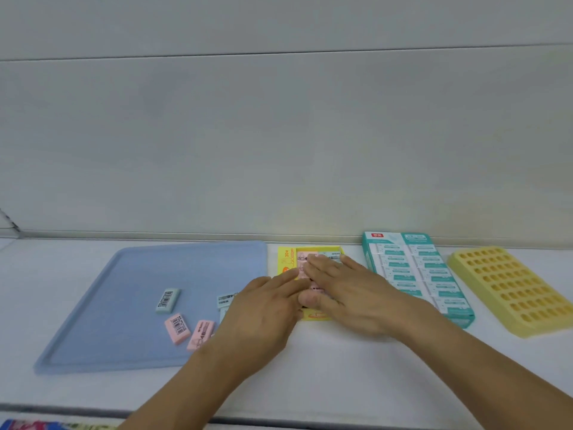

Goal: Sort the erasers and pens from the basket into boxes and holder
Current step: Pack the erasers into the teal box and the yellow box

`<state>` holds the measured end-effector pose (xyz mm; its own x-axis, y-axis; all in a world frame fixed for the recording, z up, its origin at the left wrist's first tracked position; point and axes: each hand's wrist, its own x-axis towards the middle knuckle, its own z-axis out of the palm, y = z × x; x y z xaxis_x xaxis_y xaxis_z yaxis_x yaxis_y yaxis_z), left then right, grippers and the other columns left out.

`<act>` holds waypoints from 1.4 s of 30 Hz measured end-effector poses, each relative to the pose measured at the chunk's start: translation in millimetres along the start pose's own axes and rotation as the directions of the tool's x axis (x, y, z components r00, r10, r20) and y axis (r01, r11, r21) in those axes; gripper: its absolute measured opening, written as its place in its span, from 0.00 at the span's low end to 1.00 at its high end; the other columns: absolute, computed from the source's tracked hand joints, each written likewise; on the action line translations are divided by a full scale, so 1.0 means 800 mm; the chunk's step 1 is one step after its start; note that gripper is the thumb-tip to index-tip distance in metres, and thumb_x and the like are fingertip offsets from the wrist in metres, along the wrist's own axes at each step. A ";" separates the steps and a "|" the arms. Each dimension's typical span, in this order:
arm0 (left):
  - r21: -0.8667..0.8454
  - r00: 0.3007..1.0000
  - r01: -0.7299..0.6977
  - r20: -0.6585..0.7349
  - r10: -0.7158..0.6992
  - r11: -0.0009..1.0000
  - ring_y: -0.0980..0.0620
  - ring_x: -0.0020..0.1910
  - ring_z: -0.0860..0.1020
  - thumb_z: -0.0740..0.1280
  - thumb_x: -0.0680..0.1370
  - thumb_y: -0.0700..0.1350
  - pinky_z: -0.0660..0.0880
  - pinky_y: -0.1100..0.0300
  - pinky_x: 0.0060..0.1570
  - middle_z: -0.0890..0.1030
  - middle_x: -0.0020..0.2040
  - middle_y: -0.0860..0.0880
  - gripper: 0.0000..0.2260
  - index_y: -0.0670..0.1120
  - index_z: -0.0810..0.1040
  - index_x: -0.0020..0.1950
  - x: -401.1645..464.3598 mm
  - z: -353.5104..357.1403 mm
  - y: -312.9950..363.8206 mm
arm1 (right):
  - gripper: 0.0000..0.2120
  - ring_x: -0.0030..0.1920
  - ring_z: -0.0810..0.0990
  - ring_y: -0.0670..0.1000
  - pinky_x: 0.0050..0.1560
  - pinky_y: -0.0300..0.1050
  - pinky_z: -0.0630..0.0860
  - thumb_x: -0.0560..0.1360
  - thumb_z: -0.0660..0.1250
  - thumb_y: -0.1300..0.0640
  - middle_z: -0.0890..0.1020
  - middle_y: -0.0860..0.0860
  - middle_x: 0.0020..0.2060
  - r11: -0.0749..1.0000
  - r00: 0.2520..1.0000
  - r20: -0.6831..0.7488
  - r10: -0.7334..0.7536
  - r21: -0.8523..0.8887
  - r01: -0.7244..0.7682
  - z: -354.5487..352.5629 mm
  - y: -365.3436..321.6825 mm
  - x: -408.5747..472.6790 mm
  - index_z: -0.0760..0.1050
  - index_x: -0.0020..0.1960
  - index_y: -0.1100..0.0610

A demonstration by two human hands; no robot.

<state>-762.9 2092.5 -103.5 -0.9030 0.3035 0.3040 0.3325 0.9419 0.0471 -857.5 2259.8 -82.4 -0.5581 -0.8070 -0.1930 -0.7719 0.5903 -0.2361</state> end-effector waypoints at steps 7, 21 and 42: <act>-0.003 0.998 0.066 -0.015 -0.066 0.998 0.49 0.65 0.75 0.70 0.70 0.41 0.80 0.55 0.49 0.79 0.63 0.50 0.20 0.48 0.80 0.61 -0.003 0.016 0.012 | 0.53 0.77 0.41 0.40 0.77 0.45 0.40 0.62 0.23 0.24 0.45 0.40 0.78 1.000 1.000 -0.011 -0.014 -0.011 0.014 0.000 0.008 0.014 0.44 0.80 0.49; -0.022 0.537 0.843 0.107 -0.837 0.538 0.50 0.58 0.70 0.65 0.77 0.57 0.71 0.55 0.50 0.71 0.53 0.51 0.13 0.51 0.74 0.56 -0.111 -0.055 -0.122 | 0.09 0.57 0.73 0.49 0.51 0.47 0.73 0.77 0.65 0.49 0.79 0.47 0.52 0.990 0.976 -0.170 -0.138 -0.033 0.134 -0.011 -0.124 0.094 0.79 0.55 0.49; -0.842 0.720 0.501 0.278 -0.636 0.199 0.53 0.36 0.80 0.70 0.76 0.41 0.77 0.59 0.45 0.82 0.38 0.47 0.03 0.47 0.82 0.48 -0.061 -0.069 -0.108 | 0.03 0.24 0.73 0.47 0.29 0.41 0.67 0.76 0.64 0.62 0.83 0.52 0.28 0.596 0.735 -0.241 0.633 0.758 -0.264 -0.040 -0.009 0.021 0.75 0.44 0.59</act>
<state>-732.8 1988.3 -69.6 -0.9369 -0.3412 -0.0756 -0.1574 0.2188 0.9630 -871.1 2241.9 -53.9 -0.9727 -0.2238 -0.0617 -0.0815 0.5780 -0.8119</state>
